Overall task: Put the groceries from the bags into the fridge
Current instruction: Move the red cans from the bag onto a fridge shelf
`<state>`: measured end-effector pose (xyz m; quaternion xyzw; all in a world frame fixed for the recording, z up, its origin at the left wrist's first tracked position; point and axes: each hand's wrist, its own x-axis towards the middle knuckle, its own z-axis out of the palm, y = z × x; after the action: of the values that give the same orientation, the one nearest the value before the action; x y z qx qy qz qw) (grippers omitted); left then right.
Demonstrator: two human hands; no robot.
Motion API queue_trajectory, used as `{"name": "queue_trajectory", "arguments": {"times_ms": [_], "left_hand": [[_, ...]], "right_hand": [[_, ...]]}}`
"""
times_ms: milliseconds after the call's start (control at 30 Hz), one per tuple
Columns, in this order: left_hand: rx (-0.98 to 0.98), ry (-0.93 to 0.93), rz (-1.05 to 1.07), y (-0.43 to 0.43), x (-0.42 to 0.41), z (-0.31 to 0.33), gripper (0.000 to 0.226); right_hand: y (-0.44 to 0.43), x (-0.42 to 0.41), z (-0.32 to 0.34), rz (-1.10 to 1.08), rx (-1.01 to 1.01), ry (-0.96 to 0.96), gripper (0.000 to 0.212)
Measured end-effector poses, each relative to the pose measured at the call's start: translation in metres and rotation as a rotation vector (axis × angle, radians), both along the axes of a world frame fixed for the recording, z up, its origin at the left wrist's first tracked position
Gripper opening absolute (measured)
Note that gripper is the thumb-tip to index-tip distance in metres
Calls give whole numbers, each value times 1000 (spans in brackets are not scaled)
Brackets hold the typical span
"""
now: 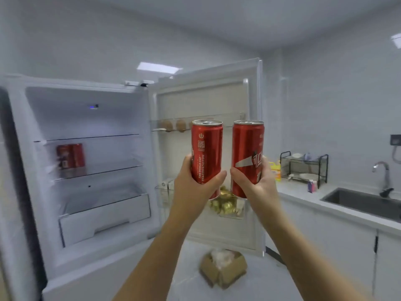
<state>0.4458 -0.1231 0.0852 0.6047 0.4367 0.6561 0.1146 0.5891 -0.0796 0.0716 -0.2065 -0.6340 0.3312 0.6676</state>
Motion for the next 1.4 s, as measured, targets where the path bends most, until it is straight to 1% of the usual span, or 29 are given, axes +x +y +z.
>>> {"name": "queue_trajectory", "arguments": {"times_ms": [100,200,267,467,633,800,1100,1400], "left_hand": [[4,-50,106,-8,-24,5,44],[23,-94,213,-18,-40,8,43],[41,-121,265,-25,-47,9,43],[79,-161,382,-46,-56,4,39],[86,-193,513,-61,-70,-5,40],[81,-193,595,-60,-81,-10,43],[72,-185,628,-43,-94,-24,40],[62,-190,692,-21,-130,-24,41]], "right_hand": [[14,-32,4,130,16,-26,44],[23,-58,8,249,31,-29,41],[25,-72,10,312,42,-38,43],[24,-106,13,479,35,-6,45],[20,-125,8,577,25,5,44],[22,-136,4,609,31,-27,39],[43,-155,-1,637,19,-28,39],[69,-191,-11,679,-5,-47,40]]}}
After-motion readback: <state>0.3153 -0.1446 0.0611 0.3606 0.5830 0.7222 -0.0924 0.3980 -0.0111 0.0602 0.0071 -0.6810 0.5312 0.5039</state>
